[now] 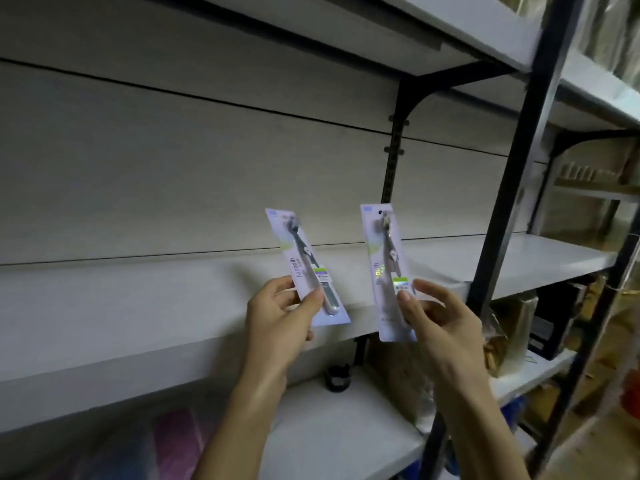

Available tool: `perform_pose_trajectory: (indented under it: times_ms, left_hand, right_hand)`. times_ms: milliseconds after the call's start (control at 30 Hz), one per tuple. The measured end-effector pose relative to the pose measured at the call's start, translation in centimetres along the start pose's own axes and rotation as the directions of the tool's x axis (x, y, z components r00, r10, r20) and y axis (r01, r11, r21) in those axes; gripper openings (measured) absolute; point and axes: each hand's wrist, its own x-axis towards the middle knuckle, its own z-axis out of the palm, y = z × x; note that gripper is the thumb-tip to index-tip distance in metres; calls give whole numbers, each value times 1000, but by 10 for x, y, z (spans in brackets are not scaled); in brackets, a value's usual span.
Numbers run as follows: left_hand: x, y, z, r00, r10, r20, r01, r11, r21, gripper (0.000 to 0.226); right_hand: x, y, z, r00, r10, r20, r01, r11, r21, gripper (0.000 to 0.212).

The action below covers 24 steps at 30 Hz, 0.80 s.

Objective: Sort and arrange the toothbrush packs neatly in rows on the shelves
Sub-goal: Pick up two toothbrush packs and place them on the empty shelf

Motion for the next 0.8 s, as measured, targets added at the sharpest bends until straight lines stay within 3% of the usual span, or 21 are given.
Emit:
perform_pose_trajectory:
  times_ms: [367,633,800]
  left_hand:
    - [90,-38,86,998,-35,57,30,996,84,19]
    - [128,-57,137,993,-78,94,52,968,247,12]
    - [148,-71,178,991,-109,76,72,921,382,20]
  right_hand:
    - [128,37,-29,999,22,-24,-21,1000,13,36]
    - [193,65,-38,997,60,-41,-54,991,123,29]
    - [228,81,-45,999,46,19,-49,988,149,22]
